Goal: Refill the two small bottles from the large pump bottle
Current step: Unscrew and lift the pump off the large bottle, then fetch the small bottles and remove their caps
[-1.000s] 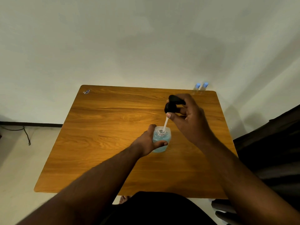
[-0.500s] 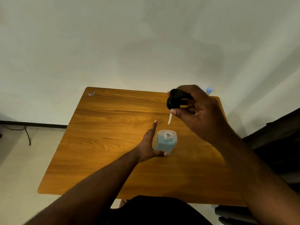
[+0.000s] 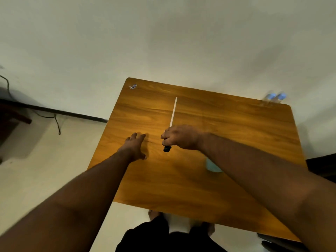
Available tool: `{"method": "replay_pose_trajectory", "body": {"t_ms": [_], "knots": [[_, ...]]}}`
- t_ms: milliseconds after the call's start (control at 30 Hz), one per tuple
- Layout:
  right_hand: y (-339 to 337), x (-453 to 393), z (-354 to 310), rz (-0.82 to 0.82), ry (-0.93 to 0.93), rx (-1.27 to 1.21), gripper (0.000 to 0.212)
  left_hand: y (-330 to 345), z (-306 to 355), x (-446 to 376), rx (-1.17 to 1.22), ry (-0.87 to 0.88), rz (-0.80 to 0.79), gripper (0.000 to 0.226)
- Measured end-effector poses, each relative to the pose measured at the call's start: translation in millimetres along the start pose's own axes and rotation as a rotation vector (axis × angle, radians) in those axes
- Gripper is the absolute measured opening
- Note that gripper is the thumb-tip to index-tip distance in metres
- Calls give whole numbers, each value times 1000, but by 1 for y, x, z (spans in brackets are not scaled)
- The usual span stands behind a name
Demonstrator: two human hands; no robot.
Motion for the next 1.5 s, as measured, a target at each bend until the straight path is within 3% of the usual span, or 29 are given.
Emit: {"method": "replay_pose_trajectory", "body": {"t_ms": [167,500,767,933,1000,1167,1333,1500], "knots": [[22,-75,11,-205,-5,86,40,-10,-27,-32,-84,9,-52,107],[53,-116,10,-313,-5,60,33,-3,-22,-45,-114,-26,-150,113],[50,-107,11,-200,36,42,44,-13,-12,-37,-171,-59,-196,111],[11,-63,39,-114,179,-46,54,-47,5,-38,-200,-86,-204,81],[-4,-39,55,-89,257,-63,53,-60,17,-41,-182,-94,-133,79],[-21,48,93,-88,468,-172,44,-87,98,-43,-196,73,71,76],[4,145,128,-127,619,-324,36,-93,211,-45,-229,252,89,85],[59,245,169,-29,762,-506,38,-79,330,-51,-282,352,76,89]]}}
Point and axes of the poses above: each hand's wrist, its own x-axis away from the middle knuckle, its own y-axis out of the palm, z = x × y, the point moved 1 cm from there along -x, towards the middle knuckle, and after that the axes turned 15 degrees about -z, right-handed, at the moved point
